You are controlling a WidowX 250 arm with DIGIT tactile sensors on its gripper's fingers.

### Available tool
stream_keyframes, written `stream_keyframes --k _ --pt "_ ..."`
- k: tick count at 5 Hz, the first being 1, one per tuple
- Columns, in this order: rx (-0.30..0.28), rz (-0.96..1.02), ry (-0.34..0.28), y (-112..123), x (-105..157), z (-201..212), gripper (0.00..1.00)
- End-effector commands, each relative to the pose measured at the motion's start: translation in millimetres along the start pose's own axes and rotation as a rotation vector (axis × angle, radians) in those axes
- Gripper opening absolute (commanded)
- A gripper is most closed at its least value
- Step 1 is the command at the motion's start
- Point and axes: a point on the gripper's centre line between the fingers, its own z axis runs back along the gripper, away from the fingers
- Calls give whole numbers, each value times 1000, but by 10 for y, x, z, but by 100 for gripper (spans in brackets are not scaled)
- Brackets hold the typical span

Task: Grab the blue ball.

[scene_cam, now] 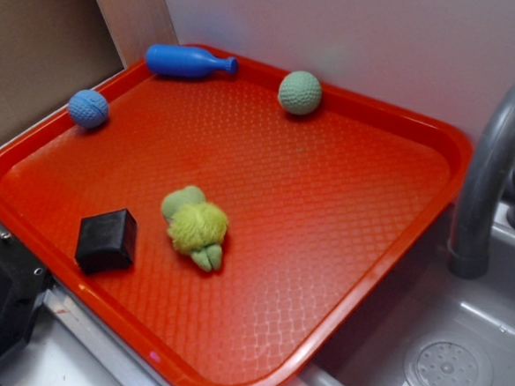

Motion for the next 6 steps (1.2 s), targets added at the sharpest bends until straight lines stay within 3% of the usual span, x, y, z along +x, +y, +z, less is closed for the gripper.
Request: stream_keyframes --k 1,2,3,4,5,6 --pt "0 0 0 0 0 0 100" --pt "98 240 29 502 455 -539 100" --pt "194 483 -37 823 794 -962 100" --pt "224 734 -101 1109 762 -1112 100" --pt "238 975 -107 1321 816 -1351 100" --pt "200 1052 -60 1508 755 -1488 100"
